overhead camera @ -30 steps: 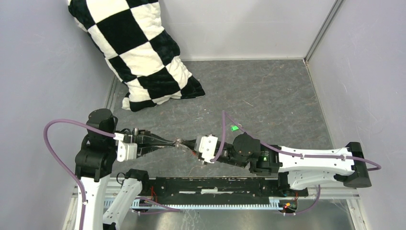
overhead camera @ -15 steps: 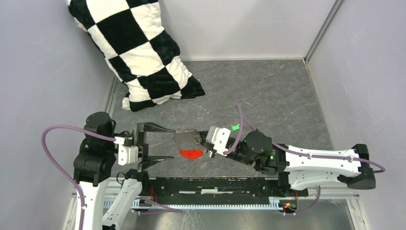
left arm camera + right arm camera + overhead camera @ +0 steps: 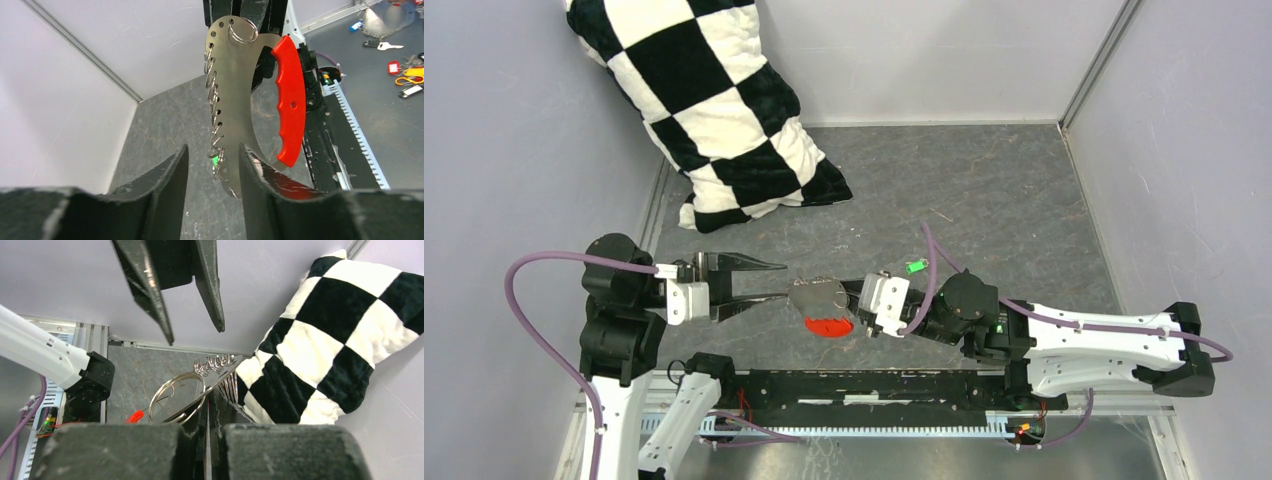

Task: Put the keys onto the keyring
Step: Adjust the keyring.

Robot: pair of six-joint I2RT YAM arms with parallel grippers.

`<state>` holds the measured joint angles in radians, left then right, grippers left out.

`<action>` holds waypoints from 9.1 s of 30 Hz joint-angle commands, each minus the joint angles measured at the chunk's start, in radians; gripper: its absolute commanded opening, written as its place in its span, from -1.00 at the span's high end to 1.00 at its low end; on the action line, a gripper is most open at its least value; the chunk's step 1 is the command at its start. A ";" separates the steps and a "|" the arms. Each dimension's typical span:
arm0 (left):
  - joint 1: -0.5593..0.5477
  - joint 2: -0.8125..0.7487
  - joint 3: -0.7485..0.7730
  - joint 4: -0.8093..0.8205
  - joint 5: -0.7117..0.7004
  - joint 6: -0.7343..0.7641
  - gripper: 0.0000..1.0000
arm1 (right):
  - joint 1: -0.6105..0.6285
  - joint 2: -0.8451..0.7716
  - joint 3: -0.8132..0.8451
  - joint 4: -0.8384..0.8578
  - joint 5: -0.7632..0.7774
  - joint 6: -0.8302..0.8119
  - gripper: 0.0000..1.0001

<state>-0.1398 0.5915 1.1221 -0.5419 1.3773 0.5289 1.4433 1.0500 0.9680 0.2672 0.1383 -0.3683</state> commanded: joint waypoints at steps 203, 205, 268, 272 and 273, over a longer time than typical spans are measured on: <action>-0.052 0.082 0.027 0.019 0.170 -0.012 0.96 | -0.083 0.019 -0.106 0.380 -0.234 0.201 0.12; -0.052 0.081 0.027 0.020 0.166 -0.012 0.96 | -0.083 0.022 -0.111 0.385 -0.233 0.208 0.12; -0.052 0.116 -0.043 -0.408 -0.071 0.393 0.44 | -0.092 0.422 0.763 -0.967 -0.123 0.105 0.99; -0.052 0.104 -0.042 -0.408 -0.109 0.391 0.41 | -0.092 0.428 0.771 -0.965 -0.130 0.099 0.99; -0.052 0.100 -0.041 -0.409 -0.125 0.388 0.38 | -0.092 0.427 0.770 -0.965 -0.131 0.097 0.99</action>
<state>-0.1894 0.7044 1.0809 -0.9482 1.2655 0.8742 1.3529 1.4792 1.6836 -0.7025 0.0269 -0.2745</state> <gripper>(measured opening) 0.292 0.010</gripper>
